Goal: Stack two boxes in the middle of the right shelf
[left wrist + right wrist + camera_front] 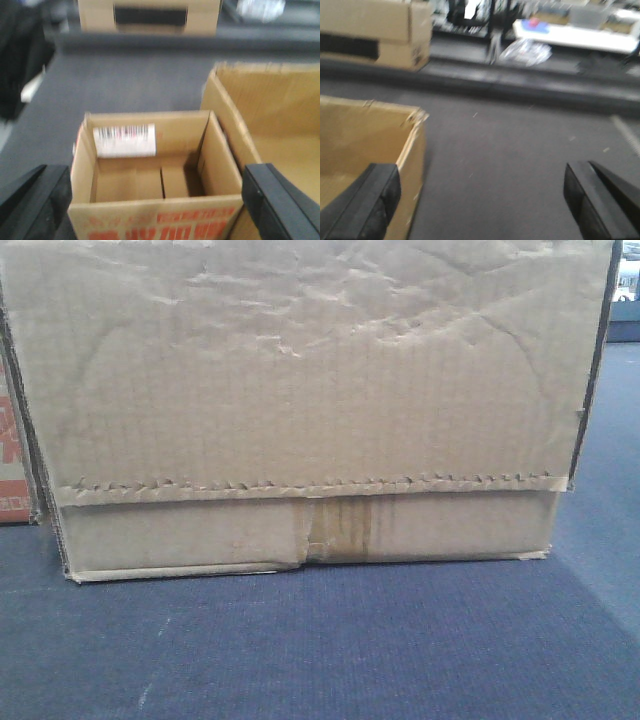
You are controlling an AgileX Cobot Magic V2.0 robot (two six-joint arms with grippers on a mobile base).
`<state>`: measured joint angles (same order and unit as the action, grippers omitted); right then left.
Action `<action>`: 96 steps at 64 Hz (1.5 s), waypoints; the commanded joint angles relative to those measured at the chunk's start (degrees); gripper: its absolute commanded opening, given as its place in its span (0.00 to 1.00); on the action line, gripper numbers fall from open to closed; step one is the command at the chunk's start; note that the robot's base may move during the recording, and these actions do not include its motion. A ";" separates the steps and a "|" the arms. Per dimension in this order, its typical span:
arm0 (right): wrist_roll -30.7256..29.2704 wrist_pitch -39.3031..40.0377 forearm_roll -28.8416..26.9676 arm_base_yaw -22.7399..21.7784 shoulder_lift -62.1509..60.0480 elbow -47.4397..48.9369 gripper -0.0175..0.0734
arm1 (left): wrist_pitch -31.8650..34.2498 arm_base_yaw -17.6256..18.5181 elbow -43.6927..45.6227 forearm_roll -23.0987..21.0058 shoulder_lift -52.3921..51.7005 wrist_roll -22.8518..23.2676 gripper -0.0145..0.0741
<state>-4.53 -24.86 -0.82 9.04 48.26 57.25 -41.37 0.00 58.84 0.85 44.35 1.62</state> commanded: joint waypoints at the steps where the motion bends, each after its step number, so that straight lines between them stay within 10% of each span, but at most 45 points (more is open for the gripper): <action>1: -0.43 -0.54 -0.06 1.77 1.52 0.42 0.81 | -7.72 -0.61 5.87 0.64 7.39 0.01 0.84; 22: -0.43 -2.18 -1.48 4.83 3.17 0.42 0.81 | -27.06 -12.00 28.26 -4.54 32.00 -12.49 0.84; 64: -0.43 -4.64 -1.48 5.07 3.17 0.42 0.81 | -20.10 -15.74 29.95 -5.32 54.96 -16.63 0.83; 75: -0.43 -4.64 -1.48 5.07 3.17 0.42 0.81 | -20.10 -15.74 29.95 -5.32 55.02 -16.63 0.53; 84: -0.43 -4.64 -1.48 5.07 3.17 0.42 0.81 | -19.75 -15.74 29.95 -5.32 55.35 -16.63 0.05; 96: -0.43 -4.64 -1.48 5.07 3.17 0.42 0.81 | -21.17 -15.74 29.95 -5.32 54.82 -15.40 0.04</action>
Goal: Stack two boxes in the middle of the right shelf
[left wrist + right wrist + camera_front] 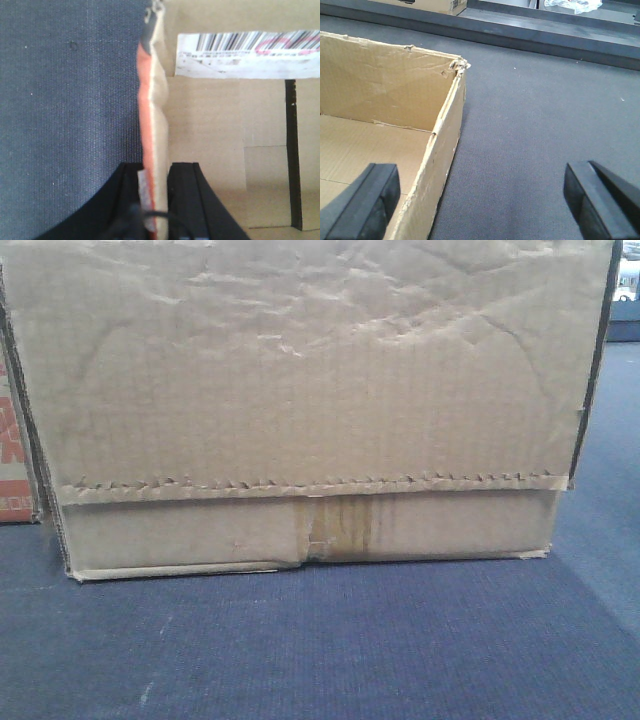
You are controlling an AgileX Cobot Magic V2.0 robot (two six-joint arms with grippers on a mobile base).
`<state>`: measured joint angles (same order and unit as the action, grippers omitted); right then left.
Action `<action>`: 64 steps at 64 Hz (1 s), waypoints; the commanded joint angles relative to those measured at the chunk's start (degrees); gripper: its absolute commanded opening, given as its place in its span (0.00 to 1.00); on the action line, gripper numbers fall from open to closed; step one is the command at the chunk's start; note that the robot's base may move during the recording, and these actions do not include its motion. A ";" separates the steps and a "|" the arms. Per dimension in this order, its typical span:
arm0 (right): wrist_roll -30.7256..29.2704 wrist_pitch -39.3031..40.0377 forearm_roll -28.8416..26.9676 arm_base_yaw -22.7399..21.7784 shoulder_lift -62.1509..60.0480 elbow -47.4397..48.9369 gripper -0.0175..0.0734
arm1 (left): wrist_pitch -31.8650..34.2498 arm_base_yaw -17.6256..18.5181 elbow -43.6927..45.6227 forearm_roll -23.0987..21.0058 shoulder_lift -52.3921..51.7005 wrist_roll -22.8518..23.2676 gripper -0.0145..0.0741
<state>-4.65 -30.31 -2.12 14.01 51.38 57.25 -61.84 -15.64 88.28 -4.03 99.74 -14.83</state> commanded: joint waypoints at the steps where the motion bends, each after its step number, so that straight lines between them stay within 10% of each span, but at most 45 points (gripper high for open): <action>1: -0.31 0.80 -0.19 0.10 0.04 0.42 0.81 | -0.81 -0.09 0.51 -0.44 -0.74 1.41 0.04; 39: -0.31 0.80 -0.19 0.10 0.04 0.42 0.81 | -1.73 0.41 18.39 -0.07 -20.39 11.52 0.04; 64: -0.31 0.80 -2.85 0.10 0.04 0.42 0.81 | -1.51 24.82 32.70 -2.44 -17.65 22.27 0.04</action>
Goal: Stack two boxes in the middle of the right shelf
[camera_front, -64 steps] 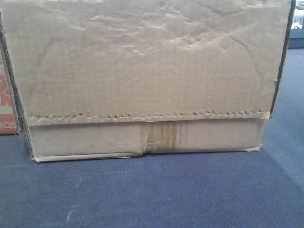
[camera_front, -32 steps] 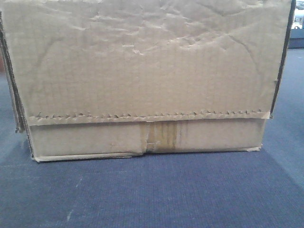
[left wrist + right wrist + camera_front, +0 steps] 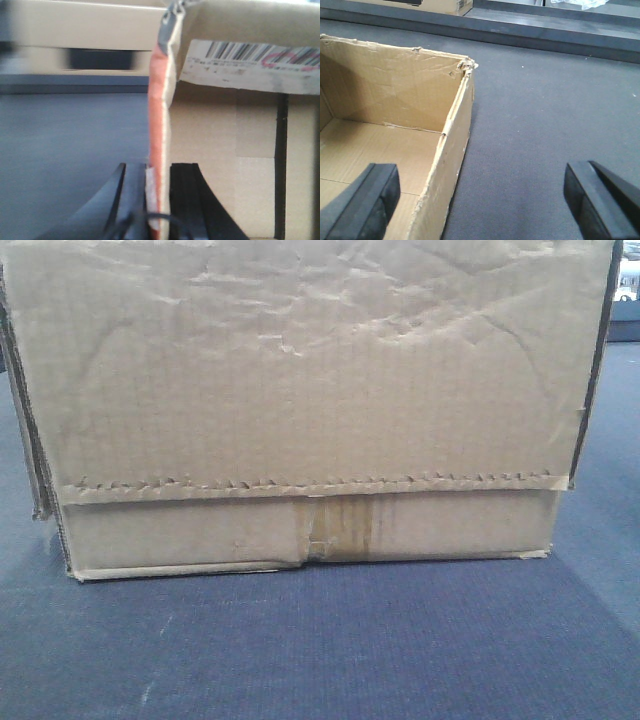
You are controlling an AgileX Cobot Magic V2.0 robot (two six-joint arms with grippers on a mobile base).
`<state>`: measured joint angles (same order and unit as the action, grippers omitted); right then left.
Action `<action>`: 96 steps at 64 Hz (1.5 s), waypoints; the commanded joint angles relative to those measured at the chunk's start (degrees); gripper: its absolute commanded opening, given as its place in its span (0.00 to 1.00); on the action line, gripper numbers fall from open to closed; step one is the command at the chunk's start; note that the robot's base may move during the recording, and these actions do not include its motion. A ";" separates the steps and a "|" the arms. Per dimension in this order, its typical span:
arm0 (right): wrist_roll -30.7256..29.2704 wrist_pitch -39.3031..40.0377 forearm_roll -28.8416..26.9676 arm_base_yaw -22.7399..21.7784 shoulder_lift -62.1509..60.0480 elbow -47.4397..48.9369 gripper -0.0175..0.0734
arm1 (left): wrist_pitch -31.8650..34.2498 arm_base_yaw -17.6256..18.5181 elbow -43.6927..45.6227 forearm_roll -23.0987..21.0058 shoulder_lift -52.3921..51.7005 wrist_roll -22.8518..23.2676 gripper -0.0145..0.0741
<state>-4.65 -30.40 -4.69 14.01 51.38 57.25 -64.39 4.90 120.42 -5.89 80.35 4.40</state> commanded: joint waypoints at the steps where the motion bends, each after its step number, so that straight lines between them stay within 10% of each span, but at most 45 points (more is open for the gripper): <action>1: -0.31 0.90 -0.28 0.10 0.04 0.42 0.81 | 0.90 5.11 0.56 -0.42 2.17 3.50 0.04; 17: -0.31 0.90 -0.60 0.10 0.04 0.42 0.81 | -2.08 14.18 0.56 5.28 13.04 7.38 0.04; 53: -0.31 0.90 -0.72 0.44 0.04 0.42 0.81 | -3.17 14.74 0.56 4.52 25.90 7.63 0.04; 62: -0.31 1.00 -0.72 0.44 0.04 0.42 0.81 | -3.30 14.74 0.56 4.52 25.90 7.63 0.22; 77: -0.31 1.72 -0.72 0.44 0.04 0.42 0.81 | -3.52 14.74 0.56 4.52 25.19 7.63 0.88; 96: -0.31 -0.44 -0.72 0.44 0.04 0.77 0.81 | -5.57 14.74 0.56 8.58 17.65 7.63 0.71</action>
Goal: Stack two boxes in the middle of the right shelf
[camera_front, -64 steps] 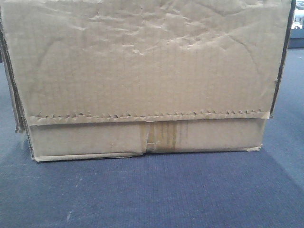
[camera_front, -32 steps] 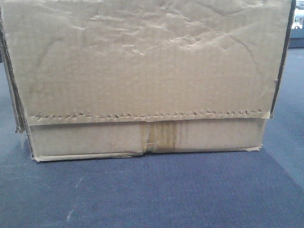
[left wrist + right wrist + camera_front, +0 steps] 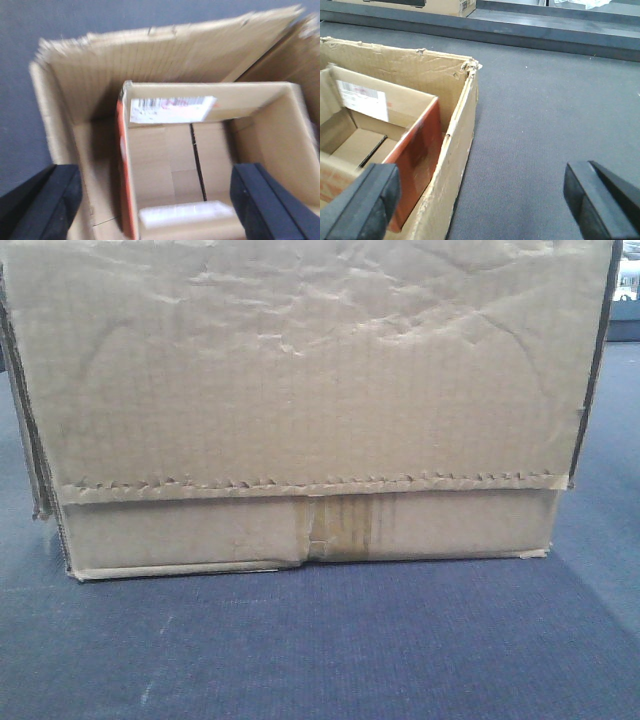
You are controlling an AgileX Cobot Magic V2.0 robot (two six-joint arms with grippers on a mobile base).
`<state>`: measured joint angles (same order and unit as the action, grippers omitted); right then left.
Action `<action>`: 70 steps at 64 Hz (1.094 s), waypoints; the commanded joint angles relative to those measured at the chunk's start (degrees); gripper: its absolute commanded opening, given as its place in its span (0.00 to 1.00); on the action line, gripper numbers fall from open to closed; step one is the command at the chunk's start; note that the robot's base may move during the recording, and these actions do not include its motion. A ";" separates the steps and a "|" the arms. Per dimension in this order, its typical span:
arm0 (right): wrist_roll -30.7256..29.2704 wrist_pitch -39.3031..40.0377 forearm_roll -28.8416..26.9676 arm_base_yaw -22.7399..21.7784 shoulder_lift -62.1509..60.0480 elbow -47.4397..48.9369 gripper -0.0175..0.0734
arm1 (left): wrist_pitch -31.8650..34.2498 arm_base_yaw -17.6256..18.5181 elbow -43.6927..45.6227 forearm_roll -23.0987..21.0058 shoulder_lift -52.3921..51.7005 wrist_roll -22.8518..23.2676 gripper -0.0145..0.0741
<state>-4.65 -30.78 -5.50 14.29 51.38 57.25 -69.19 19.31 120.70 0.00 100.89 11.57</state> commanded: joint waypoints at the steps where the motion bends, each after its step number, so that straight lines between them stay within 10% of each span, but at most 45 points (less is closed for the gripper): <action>1: -0.31 -0.49 0.10 0.16 0.04 1.06 0.81 | -0.77 0.33 0.28 3.63 -3.53 0.46 0.71; 7: -0.31 -3.30 0.10 0.16 0.18 3.49 0.81 | -0.77 -0.98 0.28 8.39 -6.00 0.24 0.71; 24: -0.31 -13.58 0.10 0.16 8.59 15.41 0.81 | -0.77 -7.38 -4.54 3.85 -11.09 -3.36 0.71; 70: -1.42 -22.68 -4.18 2.49 32.42 24.18 0.81 | 1.67 -1.41 -29.38 -2.28 -7.65 -3.43 0.71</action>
<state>-5.45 -54.32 -9.61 16.35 81.66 80.99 -68.77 17.64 91.65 -2.47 92.03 8.03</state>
